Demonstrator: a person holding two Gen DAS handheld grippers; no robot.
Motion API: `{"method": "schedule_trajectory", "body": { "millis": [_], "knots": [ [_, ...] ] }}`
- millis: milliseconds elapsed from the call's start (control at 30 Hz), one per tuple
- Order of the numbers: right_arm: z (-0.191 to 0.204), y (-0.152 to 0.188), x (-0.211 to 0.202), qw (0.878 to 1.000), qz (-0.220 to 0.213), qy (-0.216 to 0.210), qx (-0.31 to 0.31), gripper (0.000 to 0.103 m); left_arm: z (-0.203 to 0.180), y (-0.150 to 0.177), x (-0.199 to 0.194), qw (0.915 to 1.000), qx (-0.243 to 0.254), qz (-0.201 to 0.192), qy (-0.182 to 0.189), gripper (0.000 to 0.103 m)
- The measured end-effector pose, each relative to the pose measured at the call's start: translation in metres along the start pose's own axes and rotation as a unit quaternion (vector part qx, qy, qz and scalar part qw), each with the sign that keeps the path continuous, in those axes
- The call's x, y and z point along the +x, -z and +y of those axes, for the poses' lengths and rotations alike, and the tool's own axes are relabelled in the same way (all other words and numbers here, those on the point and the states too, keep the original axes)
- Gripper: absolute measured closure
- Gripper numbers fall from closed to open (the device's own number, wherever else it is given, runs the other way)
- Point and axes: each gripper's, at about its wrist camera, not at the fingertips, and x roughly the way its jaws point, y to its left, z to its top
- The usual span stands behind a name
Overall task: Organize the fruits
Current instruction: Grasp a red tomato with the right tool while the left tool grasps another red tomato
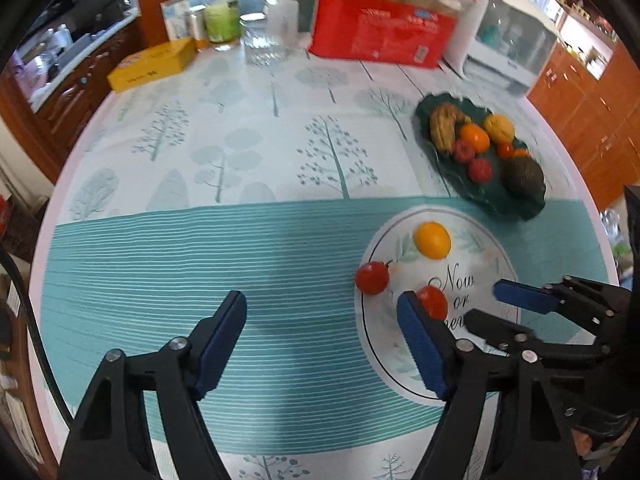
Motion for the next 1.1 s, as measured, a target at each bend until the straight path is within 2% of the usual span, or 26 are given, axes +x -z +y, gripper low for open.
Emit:
{"method": "schedule_trajectory", "body": {
  "millis": [367,533,667,867,933,1100],
  "knots": [
    [0.012,-0.006,0.04,1.0,0.029,-0.01,-0.004,0.061,-0.006,-0.009,0.029,0.998,0.048,0.032,0.027,0.029],
    [0.011,-0.009,0.051,0.999,0.032,-0.002,-0.008,0.061,-0.008,-0.014,0.044,0.9966,0.047,0.049,0.047,0.036],
    [0.006,-0.011,0.05,0.999,0.029,-0.015,-0.006,0.07,-0.015,-0.017,0.057,0.995,0.052,0.062,0.058,0.039],
    [-0.004,-0.009,0.047,1.0,0.028,-0.013,0.004,0.07,-0.025,-0.021,0.074,0.9924,0.067,0.079,0.066,0.052],
    [-0.008,-0.008,0.045,1.0,0.028,-0.011,0.008,0.07,-0.027,-0.022,0.078,0.9917,0.071,0.082,0.069,0.061],
    [-0.017,-0.005,0.043,0.999,0.029,-0.009,0.019,0.07,-0.031,-0.024,0.085,0.9899,0.082,0.091,0.072,0.07]
  ]
}}
